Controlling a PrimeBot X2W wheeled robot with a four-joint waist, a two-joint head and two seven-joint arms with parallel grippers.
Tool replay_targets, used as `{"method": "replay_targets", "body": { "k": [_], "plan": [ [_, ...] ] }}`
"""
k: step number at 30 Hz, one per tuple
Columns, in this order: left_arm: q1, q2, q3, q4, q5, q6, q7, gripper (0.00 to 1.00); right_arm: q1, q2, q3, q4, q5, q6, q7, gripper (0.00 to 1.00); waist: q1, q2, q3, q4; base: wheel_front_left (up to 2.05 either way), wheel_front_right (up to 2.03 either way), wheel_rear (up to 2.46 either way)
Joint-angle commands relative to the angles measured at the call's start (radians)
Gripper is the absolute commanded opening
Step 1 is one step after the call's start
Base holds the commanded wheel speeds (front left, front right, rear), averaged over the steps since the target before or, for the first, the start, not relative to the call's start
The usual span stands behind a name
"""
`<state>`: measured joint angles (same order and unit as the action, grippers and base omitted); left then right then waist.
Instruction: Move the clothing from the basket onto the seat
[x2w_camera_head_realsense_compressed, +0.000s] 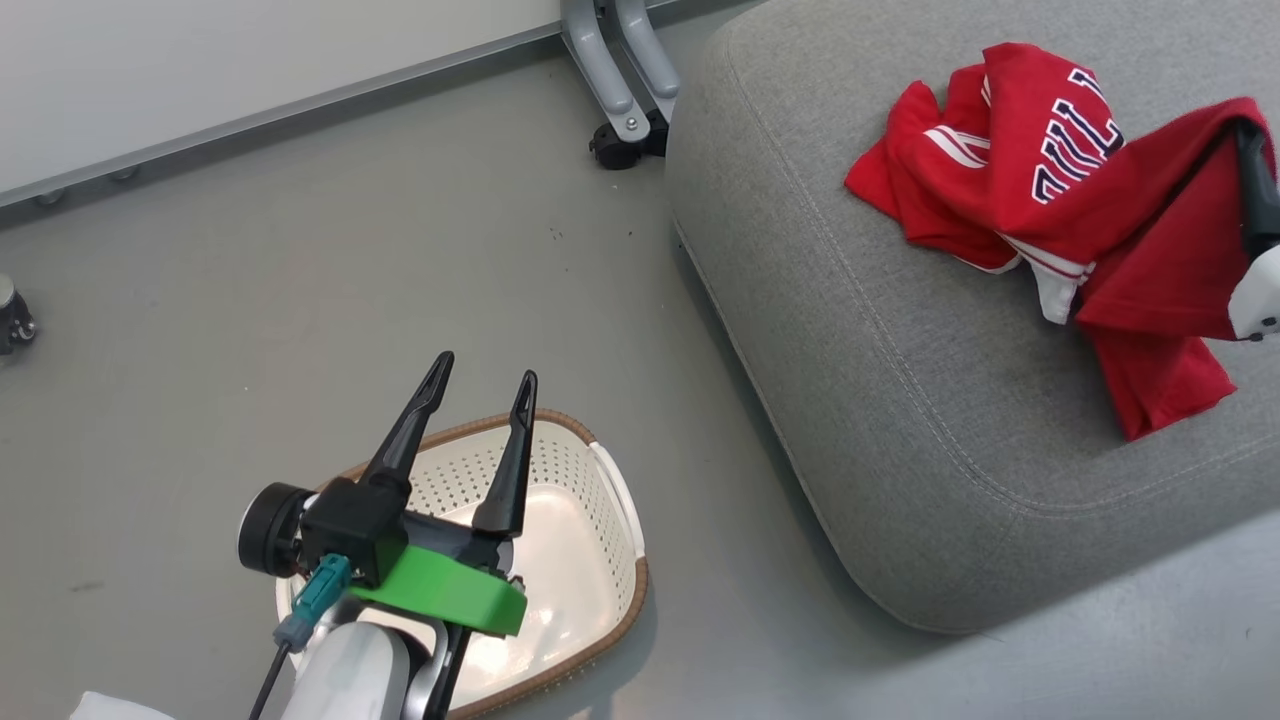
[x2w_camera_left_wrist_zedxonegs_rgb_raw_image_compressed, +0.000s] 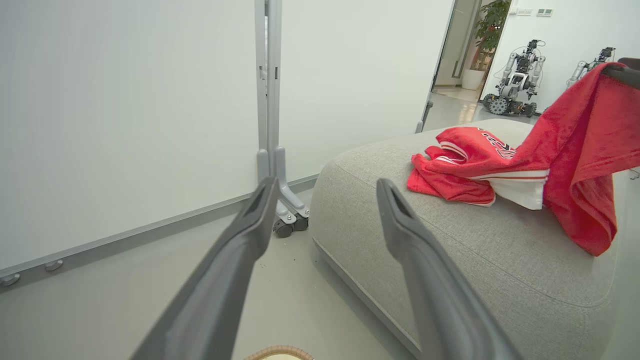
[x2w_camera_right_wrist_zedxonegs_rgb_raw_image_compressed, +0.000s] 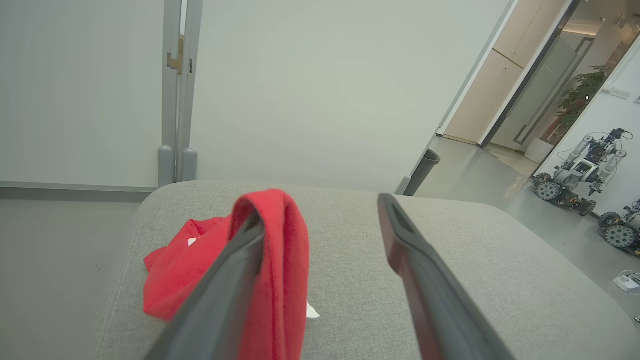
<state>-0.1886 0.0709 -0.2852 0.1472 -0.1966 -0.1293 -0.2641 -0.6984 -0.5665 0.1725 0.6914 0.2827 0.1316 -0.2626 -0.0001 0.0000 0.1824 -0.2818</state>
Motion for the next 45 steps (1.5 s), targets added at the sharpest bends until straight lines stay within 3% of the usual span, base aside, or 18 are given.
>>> {"method": "replay_targets", "body": {
  "k": [1, 10, 19, 25, 36, 45],
  "plan": [
    [0.015, -0.003, 0.005, 0.001, -0.009, -0.003, 0.0, 1.0, 0.01, -0.006, 0.021, 0.004, 0.016, -0.002, -0.003, 1.0, 0.0001, 0.0, -0.011, 0.012, 0.0, 0.0, 0.0],
    [0.045, -0.008, 0.017, 0.002, -0.012, -0.003, 0.0, 1.0, 0.068, 0.007, 0.178, 0.033, 0.123, -0.002, -0.003, 1.0, 0.0001, 0.0, -0.058, 0.027, 0.0, 0.0, 0.0],
    [0.085, -0.013, 0.035, -0.001, -0.016, -0.003, 0.0, 1.0, 0.177, 0.047, 0.282, -0.042, 0.19, -0.002, -0.003, 1.0, 0.0001, 0.0, -0.121, 0.039, 0.0, 0.0, 0.0],
    [0.104, -0.016, 0.061, -0.011, -0.011, -0.003, 0.0, 1.0, 0.26, 0.092, 0.213, -0.192, 0.159, -0.002, -0.003, 1.0, 0.0001, 0.0, -0.148, 0.062, 0.0, 0.0, 0.0],
    [0.144, -0.018, 0.113, -0.026, 0.001, -0.003, 0.0, 1.0, 0.469, 0.241, -0.007, -0.491, 0.026, -0.002, -0.003, 1.0, 0.0001, 0.0, -0.186, 0.15, 0.0, 0.0, 0.0],
    [0.171, -0.019, 0.163, -0.025, -0.007, -0.003, 0.0, 1.0, 0.585, 0.35, -0.079, -0.582, 0.005, -0.002, -0.003, 1.0, 0.0001, 0.0, -0.2, 0.243, 0.0, 0.0, 0.0]
  ]
}}
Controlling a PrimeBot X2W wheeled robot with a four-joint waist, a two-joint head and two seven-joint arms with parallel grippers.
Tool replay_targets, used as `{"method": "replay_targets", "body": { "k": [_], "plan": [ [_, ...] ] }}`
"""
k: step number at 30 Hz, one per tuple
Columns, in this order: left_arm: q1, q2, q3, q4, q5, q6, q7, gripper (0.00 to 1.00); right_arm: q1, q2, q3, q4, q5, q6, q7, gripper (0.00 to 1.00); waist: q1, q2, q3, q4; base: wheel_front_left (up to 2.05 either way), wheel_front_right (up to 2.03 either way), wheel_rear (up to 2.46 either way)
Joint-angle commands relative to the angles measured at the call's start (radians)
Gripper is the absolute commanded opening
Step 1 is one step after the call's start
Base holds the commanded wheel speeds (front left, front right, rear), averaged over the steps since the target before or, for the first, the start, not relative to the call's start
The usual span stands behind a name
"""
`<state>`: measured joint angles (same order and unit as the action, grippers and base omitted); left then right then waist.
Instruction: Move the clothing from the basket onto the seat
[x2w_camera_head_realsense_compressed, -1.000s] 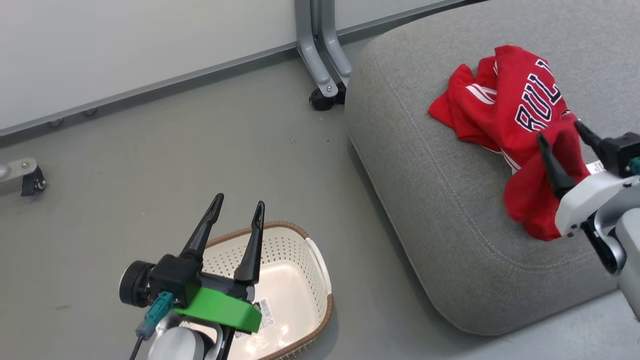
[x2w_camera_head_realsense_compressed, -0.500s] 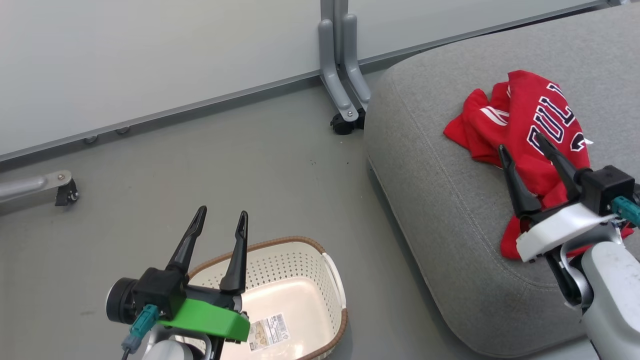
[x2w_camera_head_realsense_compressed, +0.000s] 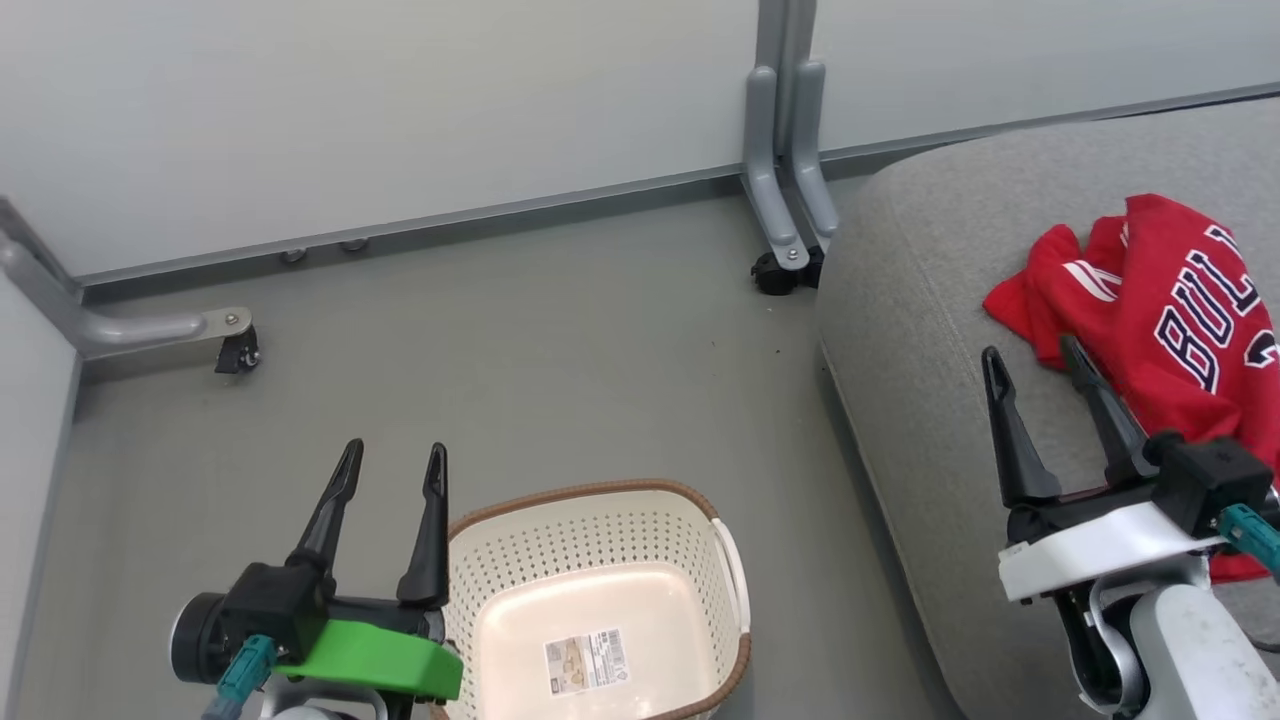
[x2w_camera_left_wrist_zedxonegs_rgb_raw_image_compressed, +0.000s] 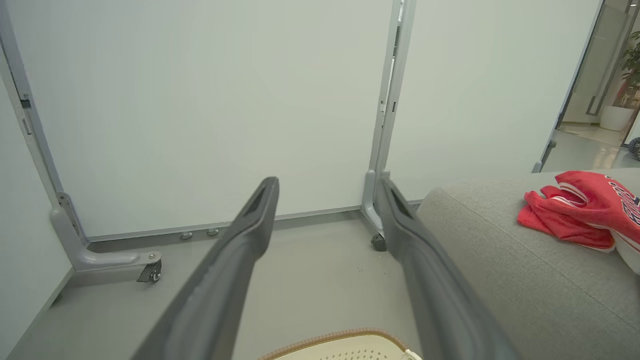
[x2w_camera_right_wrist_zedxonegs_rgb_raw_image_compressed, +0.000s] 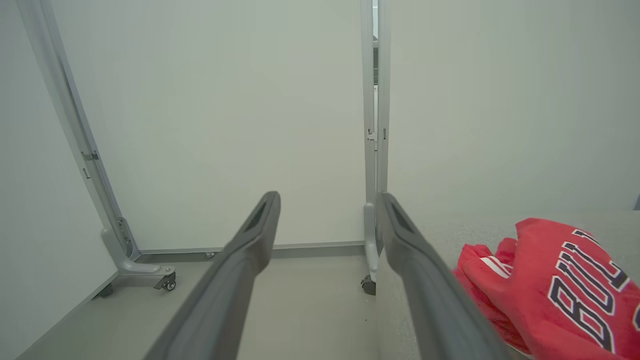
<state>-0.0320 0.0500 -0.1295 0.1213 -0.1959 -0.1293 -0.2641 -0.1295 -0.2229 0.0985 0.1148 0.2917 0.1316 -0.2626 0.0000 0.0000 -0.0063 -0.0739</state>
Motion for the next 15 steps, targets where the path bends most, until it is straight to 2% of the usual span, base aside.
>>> {"method": "replay_targets", "body": {
  "k": [1, 15],
  "plan": [
    [0.018, 0.002, 0.014, 0.002, -0.013, -0.003, 0.0, 1.0, 0.025, 0.015, -0.009, -0.009, -0.001, -0.002, -0.003, 1.0, 0.0, 0.0, -0.013, 0.044, 0.0, 0.0, 0.0],
    [0.071, 0.002, 0.07, 0.057, -0.038, -0.003, 0.0, 1.0, 0.129, 0.107, -0.035, -0.03, -0.017, -0.002, -0.003, 1.0, 0.0, 0.0, -0.039, 0.136, 0.0, 0.0, 0.0]
  ]
}}
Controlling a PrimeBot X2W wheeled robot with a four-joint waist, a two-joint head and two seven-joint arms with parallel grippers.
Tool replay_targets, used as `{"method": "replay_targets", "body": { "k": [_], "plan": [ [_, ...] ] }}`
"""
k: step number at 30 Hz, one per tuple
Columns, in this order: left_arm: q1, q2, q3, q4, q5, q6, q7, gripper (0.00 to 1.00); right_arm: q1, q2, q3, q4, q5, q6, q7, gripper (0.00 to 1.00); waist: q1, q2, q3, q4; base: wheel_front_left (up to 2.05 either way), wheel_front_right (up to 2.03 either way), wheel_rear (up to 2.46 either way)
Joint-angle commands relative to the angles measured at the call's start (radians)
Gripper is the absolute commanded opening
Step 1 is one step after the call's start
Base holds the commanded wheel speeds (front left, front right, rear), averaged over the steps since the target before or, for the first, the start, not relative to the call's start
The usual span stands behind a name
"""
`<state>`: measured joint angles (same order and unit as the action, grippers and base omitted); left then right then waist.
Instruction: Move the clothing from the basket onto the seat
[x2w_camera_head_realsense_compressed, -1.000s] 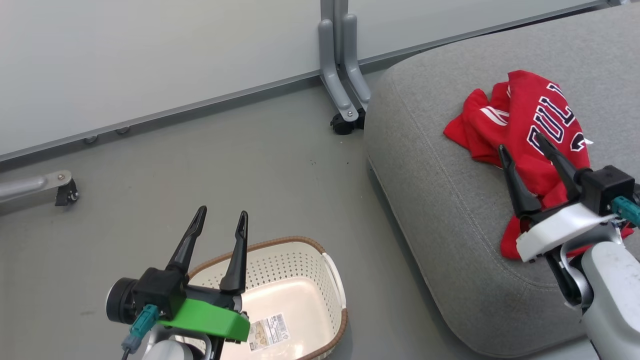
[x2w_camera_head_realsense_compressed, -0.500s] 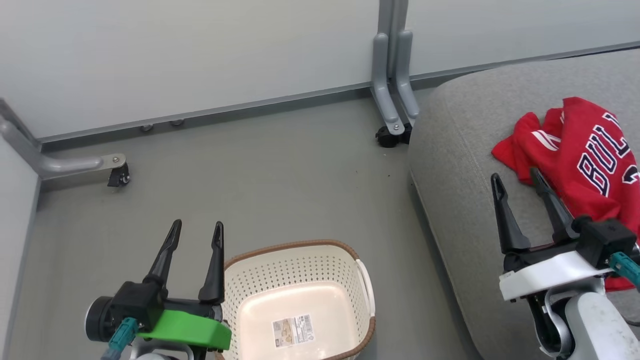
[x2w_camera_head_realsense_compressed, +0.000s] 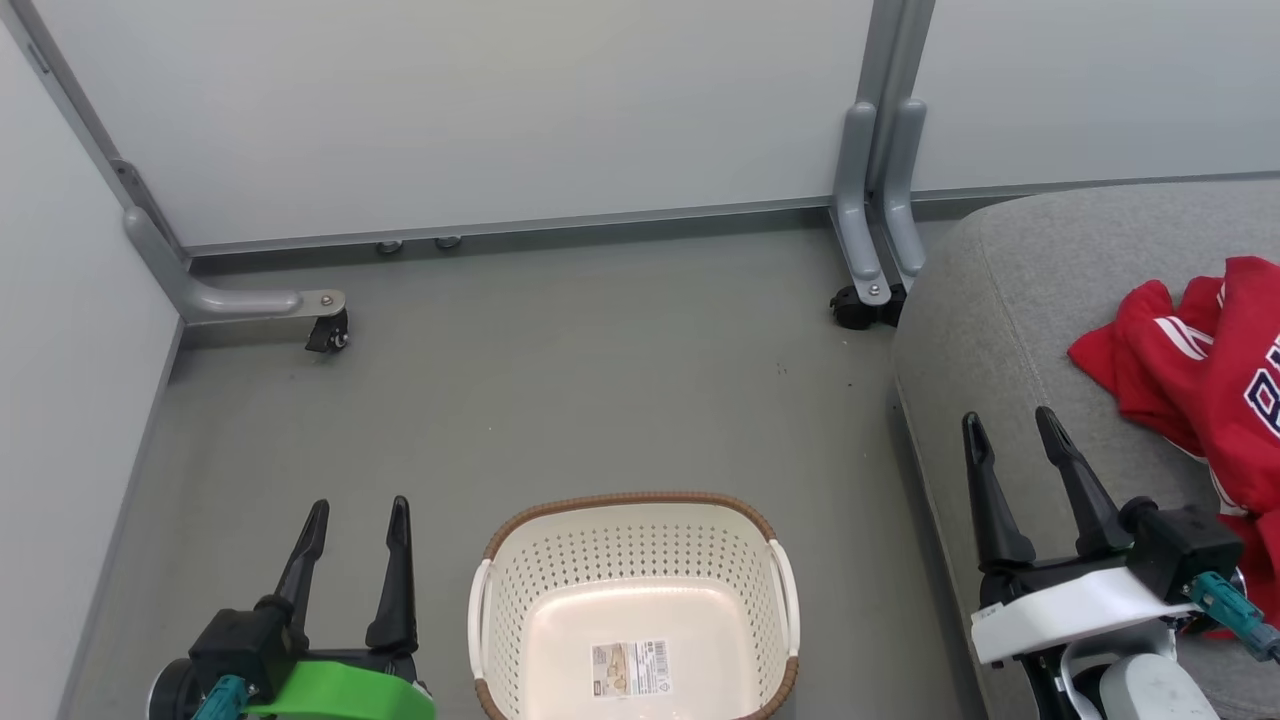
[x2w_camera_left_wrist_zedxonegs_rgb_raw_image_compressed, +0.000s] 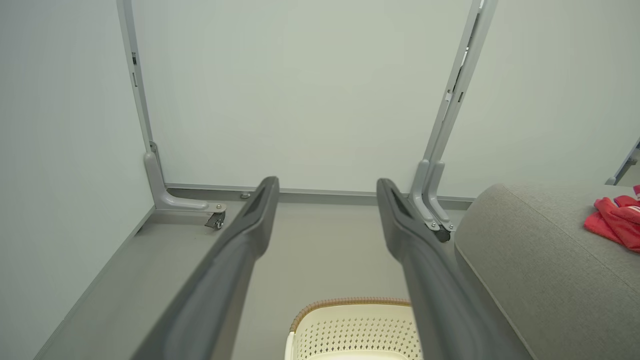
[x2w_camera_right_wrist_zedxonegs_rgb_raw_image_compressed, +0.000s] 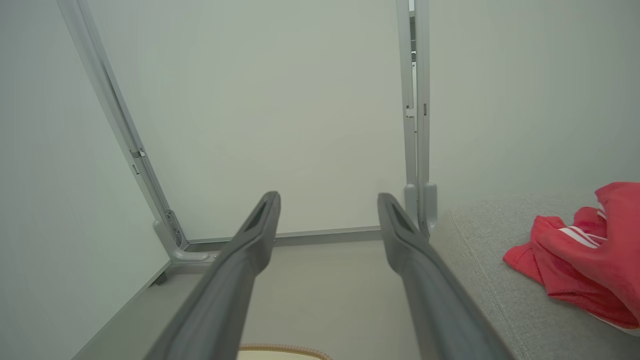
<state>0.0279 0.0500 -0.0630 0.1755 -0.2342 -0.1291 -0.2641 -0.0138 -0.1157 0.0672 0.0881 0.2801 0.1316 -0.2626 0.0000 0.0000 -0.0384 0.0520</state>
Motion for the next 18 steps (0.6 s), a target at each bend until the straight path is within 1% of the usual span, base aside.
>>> {"method": "replay_targets", "body": {
  "k": [1, 8, 18],
  "plan": [
    [0.014, 0.001, 0.005, 0.006, 0.0, -0.003, 0.0, 1.0, 0.016, 0.004, -0.004, -0.002, -0.006, -0.002, -0.003, 1.0, 0.0, 0.0, -0.008, 0.014, 0.0, 0.0, 0.0],
    [0.018, 0.001, 0.01, 0.015, -0.006, -0.003, 0.0, 1.0, 0.018, 0.01, -0.005, 0.005, -0.006, -0.002, -0.003, 1.0, 0.0, 0.0, -0.013, 0.026, 0.0, 0.0, 0.0],
    [0.02, 0.001, 0.01, 0.013, -0.01, -0.003, 0.0, 1.0, 0.01, 0.01, -0.01, 0.009, -0.009, -0.002, -0.003, 1.0, 0.0, 0.0, -0.007, 0.013, 0.0, 0.0, 0.0]
  ]
}}
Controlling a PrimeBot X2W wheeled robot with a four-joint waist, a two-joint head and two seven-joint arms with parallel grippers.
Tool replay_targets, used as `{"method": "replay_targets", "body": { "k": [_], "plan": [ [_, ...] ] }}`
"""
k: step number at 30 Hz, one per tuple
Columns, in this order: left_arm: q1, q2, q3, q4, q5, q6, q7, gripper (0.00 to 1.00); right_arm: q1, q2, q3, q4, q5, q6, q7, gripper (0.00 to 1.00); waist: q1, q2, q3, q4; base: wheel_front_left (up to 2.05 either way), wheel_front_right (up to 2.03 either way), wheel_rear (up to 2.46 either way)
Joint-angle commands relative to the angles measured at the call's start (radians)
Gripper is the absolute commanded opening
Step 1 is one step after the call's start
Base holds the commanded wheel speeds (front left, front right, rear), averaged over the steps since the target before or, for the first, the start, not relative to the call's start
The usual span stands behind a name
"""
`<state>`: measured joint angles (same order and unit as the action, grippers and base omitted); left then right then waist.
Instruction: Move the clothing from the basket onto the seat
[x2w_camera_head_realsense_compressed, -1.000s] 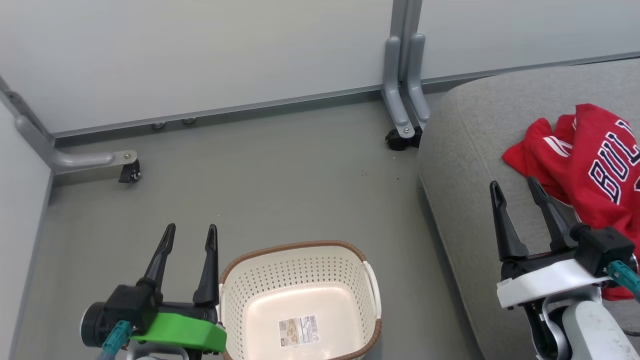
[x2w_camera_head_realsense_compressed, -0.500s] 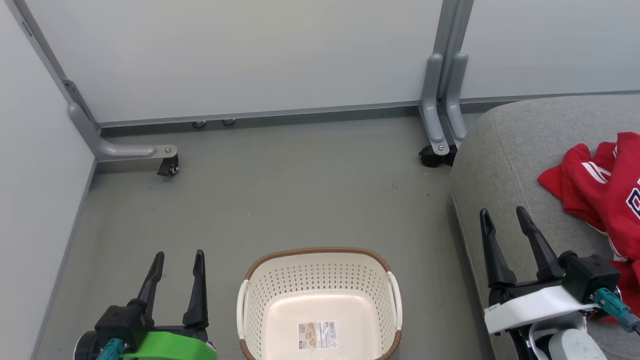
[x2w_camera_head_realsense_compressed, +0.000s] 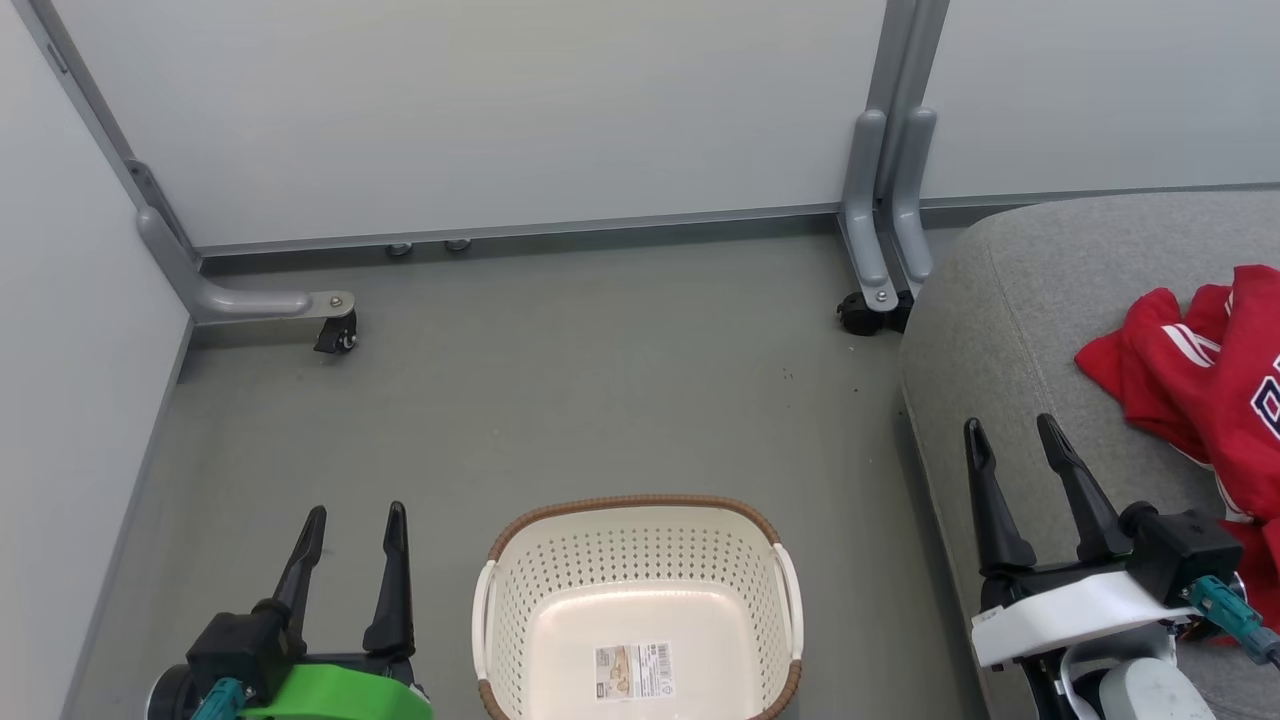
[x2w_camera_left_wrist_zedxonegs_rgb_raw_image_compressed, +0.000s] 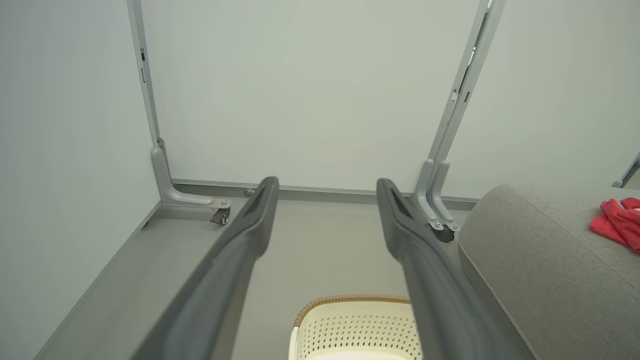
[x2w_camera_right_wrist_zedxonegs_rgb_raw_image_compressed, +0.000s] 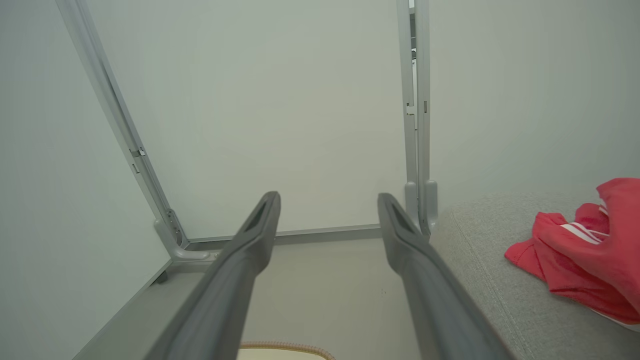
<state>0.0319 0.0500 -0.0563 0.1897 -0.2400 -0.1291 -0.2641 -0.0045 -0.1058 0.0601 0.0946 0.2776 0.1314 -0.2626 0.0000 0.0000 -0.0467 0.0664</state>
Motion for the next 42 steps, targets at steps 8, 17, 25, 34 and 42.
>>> {"method": "replay_targets", "body": {
  "k": [8, 17, 25, 34, 42],
  "plan": [
    [0.014, 0.001, 0.001, 0.009, 0.002, -0.003, 0.0, 1.0, -0.004, 0.003, -0.014, 0.007, -0.011, -0.002, -0.003, 1.0, 0.0, 0.0, 0.003, -0.009, 0.0, 0.0, 0.0],
    [0.015, 0.001, 0.002, 0.011, -0.002, -0.003, 0.0, 1.0, -0.002, -0.001, -0.013, 0.019, -0.008, -0.002, -0.003, 1.0, 0.0, 0.0, 0.001, -0.009, 0.0, 0.0, 0.0],
    [0.019, 0.002, 0.015, -0.001, -0.018, -0.003, 0.0, 1.0, -0.007, -0.004, -0.019, 0.024, -0.012, -0.002, -0.003, 1.0, 0.0, 0.0, -0.001, -0.01, 0.0, 0.0, 0.0],
    [0.021, 0.002, 0.018, 0.031, -0.014, -0.003, 0.0, 1.0, 0.0, -0.004, -0.015, 0.024, -0.025, -0.002, -0.003, 1.0, 0.0, 0.0, -0.002, -0.014, 0.0, 0.0, 0.0],
    [0.023, 0.002, -0.004, 0.046, -0.044, -0.003, 0.0, 1.0, -0.007, -0.004, -0.014, 0.031, -0.028, -0.002, -0.003, 1.0, 0.0, 0.0, 0.0, -0.017, 0.0, 0.0, 0.0]
  ]
}}
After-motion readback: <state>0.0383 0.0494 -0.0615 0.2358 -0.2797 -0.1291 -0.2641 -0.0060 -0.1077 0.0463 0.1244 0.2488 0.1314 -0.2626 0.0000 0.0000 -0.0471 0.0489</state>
